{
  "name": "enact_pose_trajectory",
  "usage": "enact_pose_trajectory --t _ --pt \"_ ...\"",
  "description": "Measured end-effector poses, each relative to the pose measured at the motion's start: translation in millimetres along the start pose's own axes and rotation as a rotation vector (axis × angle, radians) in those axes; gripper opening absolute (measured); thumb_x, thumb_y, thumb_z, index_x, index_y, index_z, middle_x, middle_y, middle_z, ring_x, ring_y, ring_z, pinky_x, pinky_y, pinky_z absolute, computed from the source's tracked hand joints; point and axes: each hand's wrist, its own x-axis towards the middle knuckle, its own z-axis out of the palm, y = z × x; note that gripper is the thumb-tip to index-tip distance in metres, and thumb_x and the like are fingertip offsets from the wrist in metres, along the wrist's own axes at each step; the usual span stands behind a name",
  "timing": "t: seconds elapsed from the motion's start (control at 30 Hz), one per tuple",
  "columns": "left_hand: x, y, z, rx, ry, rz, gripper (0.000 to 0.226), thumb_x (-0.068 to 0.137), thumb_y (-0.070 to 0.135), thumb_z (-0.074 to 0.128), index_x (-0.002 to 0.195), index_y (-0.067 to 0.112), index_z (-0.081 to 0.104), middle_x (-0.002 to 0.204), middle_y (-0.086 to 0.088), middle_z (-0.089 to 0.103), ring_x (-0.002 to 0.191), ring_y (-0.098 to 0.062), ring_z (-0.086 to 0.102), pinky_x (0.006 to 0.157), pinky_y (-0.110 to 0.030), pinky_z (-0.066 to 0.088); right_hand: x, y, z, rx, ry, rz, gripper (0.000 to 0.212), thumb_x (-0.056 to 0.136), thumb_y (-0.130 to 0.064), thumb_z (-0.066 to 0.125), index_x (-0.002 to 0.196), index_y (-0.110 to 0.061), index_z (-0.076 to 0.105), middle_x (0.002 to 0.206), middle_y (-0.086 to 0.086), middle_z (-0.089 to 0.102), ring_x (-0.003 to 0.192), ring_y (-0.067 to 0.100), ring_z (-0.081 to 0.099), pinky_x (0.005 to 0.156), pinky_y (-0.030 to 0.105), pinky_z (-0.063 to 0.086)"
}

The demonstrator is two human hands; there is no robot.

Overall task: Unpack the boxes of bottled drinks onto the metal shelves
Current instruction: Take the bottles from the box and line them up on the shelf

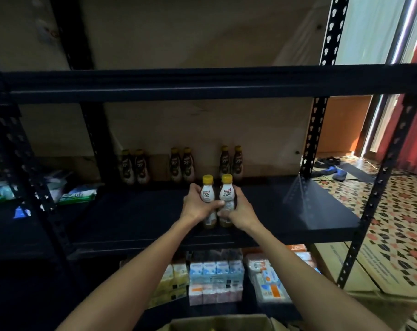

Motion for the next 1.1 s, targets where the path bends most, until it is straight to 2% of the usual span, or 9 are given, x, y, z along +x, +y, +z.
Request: enact_pose_trajectory --t 0.1,0.17,0.3,0.43,0.6,0.73,0.8,0.93,1.1 --pt "4 11 -15 -0.052 -0.07 0.051 0.081 0.067 0.038 0.09 0.129 0.022 0.039 0.114 0.004 0.058 0.098 -0.011 0.061 0.078 -0.026 0.052 4 -6 -12 -0.091 0.005 -0.001 0.122 0.062 -0.033 0.095 0.158 -0.034 0.02 0.145 -0.003 0.05 0.134 0.017 0.048 0.104 0.031 0.045" --pt "10 22 -30 -0.087 -0.109 0.132 0.084 0.074 0.034 0.086 0.141 0.026 0.035 0.123 0.003 0.054 0.108 -0.014 0.059 0.088 -0.032 0.054 6 -19 -25 -0.125 0.058 -0.042 0.115 0.066 -0.041 0.092 0.158 -0.036 0.023 0.147 0.001 0.048 0.135 0.021 0.047 0.108 0.042 0.045" --pt "23 50 -60 0.066 -0.239 0.278 0.051 0.089 0.004 0.069 0.136 0.02 0.056 0.119 0.006 0.061 0.113 -0.011 0.059 0.088 -0.018 0.051 10 -55 -41 -0.186 0.069 -0.193 0.059 0.089 -0.032 0.076 0.143 -0.031 0.052 0.134 0.002 0.057 0.121 0.021 0.057 0.099 0.035 0.05" --pt "29 61 -62 0.379 -0.273 0.328 0.026 0.094 0.011 0.065 0.118 0.018 0.071 0.112 0.005 0.068 0.108 -0.006 0.059 0.098 -0.022 0.044 26 -62 -37 -0.354 0.028 -0.236 0.02 0.091 -0.032 0.071 0.105 -0.046 0.067 0.12 -0.002 0.067 0.115 0.018 0.061 0.097 0.037 0.053" --pt "34 57 -51 0.378 -0.05 0.264 0.024 0.081 0.03 0.081 0.099 0.019 0.069 0.09 -0.001 0.069 0.087 -0.014 0.064 0.078 -0.025 0.05 40 -59 -40 -0.413 0.026 -0.194 0.015 0.09 -0.033 0.07 0.095 -0.046 0.066 0.117 0.0 0.065 0.116 0.019 0.057 0.095 0.031 0.049" --pt "32 64 -53 0.401 -0.215 0.356 0.039 0.087 0.018 0.074 0.124 0.024 0.063 0.114 0.008 0.062 0.106 -0.011 0.06 0.094 -0.029 0.051 43 -57 -42 -0.383 0.017 -0.184 0.014 0.089 -0.033 0.071 0.096 -0.044 0.068 0.119 0.002 0.064 0.111 0.018 0.06 0.088 0.025 0.047" --pt "32 68 -55 0.452 -0.301 0.383 0.035 0.089 0.01 0.069 0.121 0.024 0.067 0.115 0.01 0.064 0.112 -0.01 0.059 0.098 -0.028 0.048 44 -57 -41 -0.358 0.013 -0.181 0.012 0.09 -0.03 0.071 0.097 -0.041 0.068 0.118 0.002 0.064 0.109 0.016 0.061 0.086 0.022 0.045" --pt "31 74 -52 0.518 -0.18 0.351 0.031 0.082 0.026 0.08 0.11 0.017 0.071 0.101 0.005 0.066 0.105 -0.016 0.062 0.089 -0.029 0.049 42 -56 -41 -0.335 0.029 -0.19 0.014 0.089 -0.028 0.072 0.098 -0.038 0.07 0.116 0.001 0.065 0.114 0.017 0.059 0.096 0.029 0.049" --pt "31 78 -50 0.513 -0.249 0.303 0.055 0.079 0.033 0.082 0.129 0.021 0.061 0.124 -0.001 0.064 0.11 -0.019 0.06 0.093 -0.033 0.052 40 -57 -43 -0.318 0.017 -0.191 0.018 0.09 -0.025 0.072 0.103 -0.036 0.07 0.115 0.0 0.066 0.115 0.017 0.059 0.1 0.035 0.05"
